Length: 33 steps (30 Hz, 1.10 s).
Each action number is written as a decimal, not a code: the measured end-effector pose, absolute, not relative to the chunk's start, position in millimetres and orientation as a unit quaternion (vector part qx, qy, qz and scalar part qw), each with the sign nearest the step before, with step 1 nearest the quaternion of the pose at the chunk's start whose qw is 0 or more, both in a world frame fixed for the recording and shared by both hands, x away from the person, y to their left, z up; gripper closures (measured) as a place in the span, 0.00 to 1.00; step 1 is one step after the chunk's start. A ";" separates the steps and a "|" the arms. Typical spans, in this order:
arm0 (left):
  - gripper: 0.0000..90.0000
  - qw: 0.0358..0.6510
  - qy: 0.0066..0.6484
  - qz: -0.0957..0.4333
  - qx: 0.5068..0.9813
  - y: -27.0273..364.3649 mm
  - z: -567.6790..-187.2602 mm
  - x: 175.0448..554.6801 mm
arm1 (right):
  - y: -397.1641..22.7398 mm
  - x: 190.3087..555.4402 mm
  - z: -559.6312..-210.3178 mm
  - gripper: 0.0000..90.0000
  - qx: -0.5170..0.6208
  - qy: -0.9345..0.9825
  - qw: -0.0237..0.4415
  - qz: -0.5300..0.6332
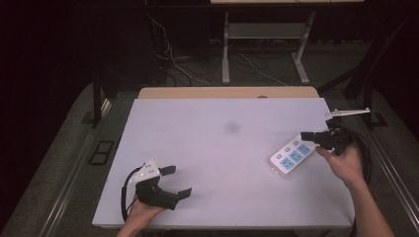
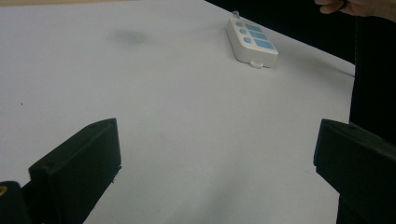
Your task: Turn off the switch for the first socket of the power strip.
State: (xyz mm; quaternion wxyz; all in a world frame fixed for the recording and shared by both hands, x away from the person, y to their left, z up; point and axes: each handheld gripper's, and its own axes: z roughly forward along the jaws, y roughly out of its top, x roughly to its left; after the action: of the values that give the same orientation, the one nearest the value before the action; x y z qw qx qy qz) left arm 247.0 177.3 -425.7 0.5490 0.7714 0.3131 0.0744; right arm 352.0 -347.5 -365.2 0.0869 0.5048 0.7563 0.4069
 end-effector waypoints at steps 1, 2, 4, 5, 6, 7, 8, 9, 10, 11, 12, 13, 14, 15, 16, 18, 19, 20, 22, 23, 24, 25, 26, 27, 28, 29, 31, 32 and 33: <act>0.00 0.550 0.313 0.074 0.771 177.1 -425.7 247.0 | -347.4 350.1 -363.9 0.96 0.504 0.754 0.087 0.413; 0.00 0.550 0.314 0.074 0.770 177.0 -425.6 247.0 | -347.1 348.1 -362.5 0.93 0.504 0.751 0.086 0.417; 0.00 0.550 0.314 0.074 0.770 176.6 -425.6 247.0 | -345.8 344.0 -360.1 0.86 0.504 0.747 0.089 0.424; 0.00 0.550 0.314 0.073 0.770 176.5 -425.6 247.0 | -345.0 341.9 -359.1 0.82 0.503 0.746 0.092 0.427; 0.00 0.550 0.314 0.073 0.771 176.5 -425.7 247.1 | -344.2 340.0 -358.1 0.78 0.504 0.744 0.095 0.429; 0.00 0.550 0.314 0.073 0.771 176.5 -425.7 247.1 | -343.2 337.9 -357.1 0.74 0.504 0.741 0.097 0.433; 0.00 0.550 0.314 0.073 0.770 176.6 -425.6 247.1 | -342.3 335.8 -356.2 0.69 0.505 0.738 0.097 0.438; 0.00 0.551 0.314 0.074 0.770 176.7 -425.6 247.1 | -341.3 333.8 -355.3 0.65 0.506 0.734 0.100 0.441; 0.00 0.550 0.313 0.074 0.770 176.7 -425.5 247.1 | -340.7 331.9 -354.6 0.62 0.506 0.732 0.102 0.445; 0.00 0.550 0.314 0.074 0.770 176.6 -425.6 247.0 | -340.1 330.0 -354.0 0.57 0.508 0.728 0.102 0.449; 0.00 0.550 0.314 0.073 0.770 176.6 -425.5 247.0 | -339.4 328.3 -353.6 0.51 0.509 0.724 0.104 0.453; 0.00 0.550 0.314 0.074 0.770 176.5 -425.5 247.0 | -338.7 326.6 -353.1 0.46 0.511 0.721 0.105 0.456; 0.00 0.550 0.313 0.074 0.771 176.5 -425.5 247.0 | -337.9 324.9 -352.8 0.38 0.511 0.720 0.105 0.458; 0.00 0.550 0.313 0.074 0.771 176.5 -425.5 247.0 | -337.1 323.1 -352.6 0.28 0.509 0.720 0.105 0.460; 0.00 0.550 0.313 0.074 0.771 176.5 -425.5 247.0 | -335.9 321.4 -352.5 0.19 0.508 0.719 0.104 0.463; 0.00 0.550 0.313 0.074 0.770 176.6 -425.4 247.0 | -333.6 317.2 -352.7 0.11 0.502 0.717 0.100 0.472; 0.00 0.550 0.313 0.074 0.770 176.7 -425.4 247.0 | -332.4 314.8 -352.9 0.08 0.500 0.716 0.100 0.477; 0.00 0.550 0.313 0.074 0.770 176.8 -425.4 247.0 | -330.7 313.0 -353.5 0.01 0.499 0.716 0.096 0.478; 0.00 0.550 0.313 0.074 0.770 176.8 -425.5 247.0 | -327.3 308.4 -354.8 0.00 0.488 0.720 0.090 0.485; 0.00 0.550 0.313 0.074 0.771 176.7 -425.5 246.9 | -323.8 303.8 -356.4 0.00 0.479 0.723 0.086 0.490; 0.00 0.550 0.313 0.074 0.771 176.6 -425.5 246.9 | -323.8 303.8 -356.4 0.00 0.479 0.723 0.086 0.490; 0.00 0.550 0.312 0.074 0.771 176.6 -425.4 246.9 | -322.1 301.6 -357.0 0.00 0.476 0.724 0.086 0.492; 0.00 0.550 0.312 0.074 0.771 176.5 -425.4 246.9 | -320.7 299.4 -357.7 0.00 0.472 0.725 0.083 0.494; 0.00 0.550 0.312 0.074 0.771 176.5 -425.5 247.0 | -319.4 297.5 -358.5 0.00 0.467 0.726 0.081 0.497; 0.00 0.550 0.312 0.074 0.771 176.4 -425.5 247.0 | -317.9 295.7 -359.0 0.00 0.464 0.728 0.078 0.498; 0.00 0.550 0.312 0.074 0.771 176.6 -425.4 246.9 | -316.6 294.0 -359.6 0.00 0.461 0.730 0.077 0.499; 0.00 0.550 0.312 0.074 0.771 176.8 -425.2 246.7 | -314.3 291.1 -360.9 0.00 0.455 0.732 0.075 0.501; 0.00 0.550 0.312 0.074 0.771 176.8 -425.2 246.7 | -313.5 289.8 -361.8 0.00 0.451 0.733 0.075 0.503; 0.00 0.550 0.312 0.074 0.771 176.9 -425.2 246.7 | -312.7 288.4 -362.6 0.00 0.449 0.734 0.072 0.504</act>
State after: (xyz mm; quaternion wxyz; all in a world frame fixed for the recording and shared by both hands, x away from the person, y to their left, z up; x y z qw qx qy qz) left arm 246.7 176.9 -425.2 0.5501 0.7711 0.3119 0.0739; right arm 288.4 -312.7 -362.6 0.0718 0.4489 0.7345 0.5039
